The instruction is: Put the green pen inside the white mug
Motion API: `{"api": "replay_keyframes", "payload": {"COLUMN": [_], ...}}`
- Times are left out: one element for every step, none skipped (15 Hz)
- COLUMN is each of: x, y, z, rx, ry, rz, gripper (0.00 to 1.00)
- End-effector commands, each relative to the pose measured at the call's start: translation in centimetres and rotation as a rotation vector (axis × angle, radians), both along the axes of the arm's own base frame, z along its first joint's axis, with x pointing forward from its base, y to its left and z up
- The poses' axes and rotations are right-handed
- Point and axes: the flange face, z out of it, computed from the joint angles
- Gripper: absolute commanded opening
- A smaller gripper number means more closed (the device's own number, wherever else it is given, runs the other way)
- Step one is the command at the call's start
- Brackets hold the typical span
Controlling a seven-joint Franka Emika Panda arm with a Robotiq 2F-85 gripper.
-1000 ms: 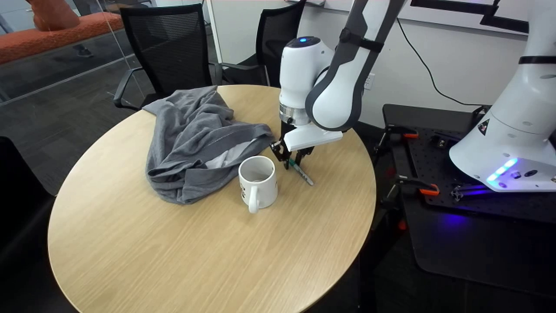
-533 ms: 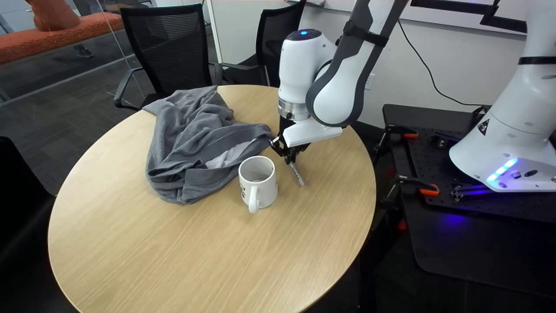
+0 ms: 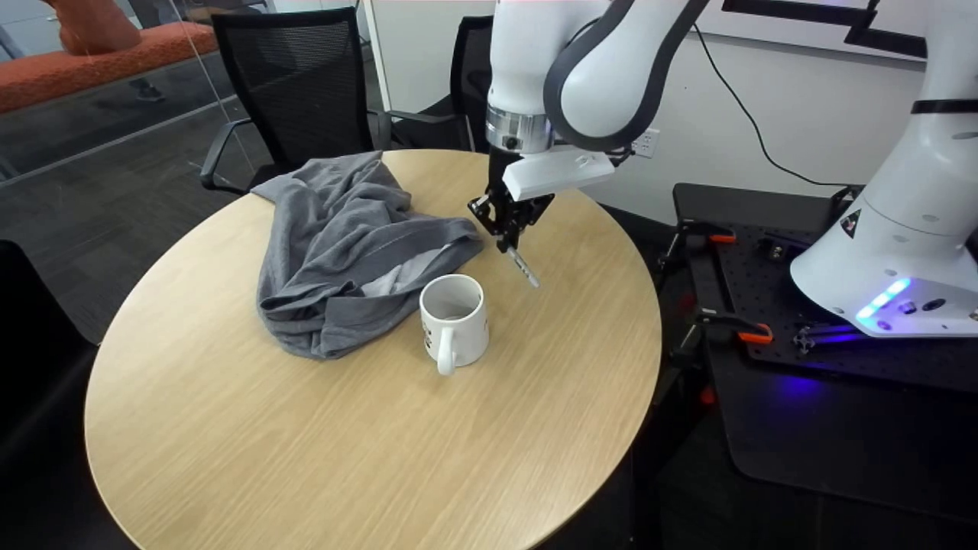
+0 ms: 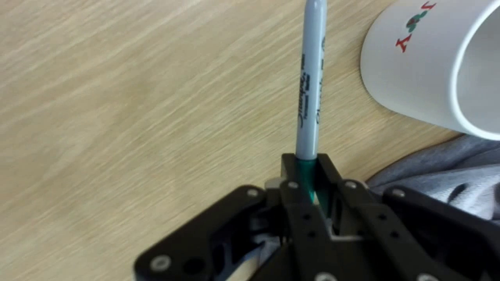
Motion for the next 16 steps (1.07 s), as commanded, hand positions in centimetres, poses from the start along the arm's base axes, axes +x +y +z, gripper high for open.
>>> {"api": "replay_keyframes", "payload": {"x": [-1.5,-1.7,-1.8,-2.0,-2.2,-2.5,-2.7,-2.9,-3.1,-3.2,-3.3,-3.3,-3.1,-3.0,-2.8,-2.6], "y": [0.4,0.6,0.9,1.2,1.7,2.4,3.1,3.8,4.8,5.6,6.6,7.6,8.7,9.6,10.5,11.4], "z": [5.1,6.5,7.7,9.0,10.2,11.4,12.5,13.4,14.4,15.1,15.8,16.3,16.6,16.7,16.8,16.6], "rx": [-0.002,-0.008,-0.017,-0.023,-0.026,-0.024,-0.02,-0.019,-0.02,-0.023,-0.03,-0.036,-0.041,-0.05,-0.058,-0.074], "ry": [0.023,0.034,0.048,0.061,0.083,0.103,0.126,0.147,0.168,0.186,0.204,0.221,0.237,0.254,0.265,0.272], "rz": [0.136,0.177,0.211,0.248,0.299,0.355,0.412,0.464,0.518,0.564,0.605,0.645,0.685,0.714,0.747,0.762], "gripper": [0.04,0.04,0.04,0.04,0.04,0.04,0.04,0.04,0.04,0.04,0.04,0.04,0.04,0.04,0.04,0.04]}}
